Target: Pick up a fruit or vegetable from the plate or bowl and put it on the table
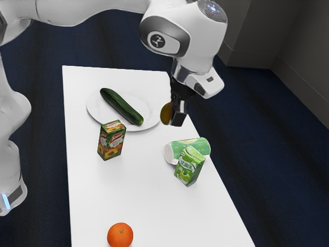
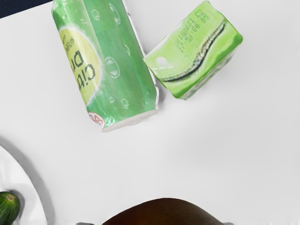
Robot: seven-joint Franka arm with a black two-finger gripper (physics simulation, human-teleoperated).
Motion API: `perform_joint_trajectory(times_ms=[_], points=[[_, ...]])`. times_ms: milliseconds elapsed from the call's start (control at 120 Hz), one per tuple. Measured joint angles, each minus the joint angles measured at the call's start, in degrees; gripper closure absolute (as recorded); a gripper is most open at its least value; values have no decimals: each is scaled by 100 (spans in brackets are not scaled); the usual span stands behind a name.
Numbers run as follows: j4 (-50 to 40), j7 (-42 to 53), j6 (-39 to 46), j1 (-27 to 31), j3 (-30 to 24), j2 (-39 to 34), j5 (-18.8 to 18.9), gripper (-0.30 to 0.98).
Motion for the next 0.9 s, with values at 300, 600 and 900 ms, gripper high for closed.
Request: perform_joint_trajectory(times_ms=[300, 600, 900], points=[[-368, -757, 594, -565, -22, 695, -146, 39], [-943, -1242, 2362, -678, 22, 1119, 324, 39], [-703, -1943, 2922, -1039, -47, 1183, 1119, 39]])
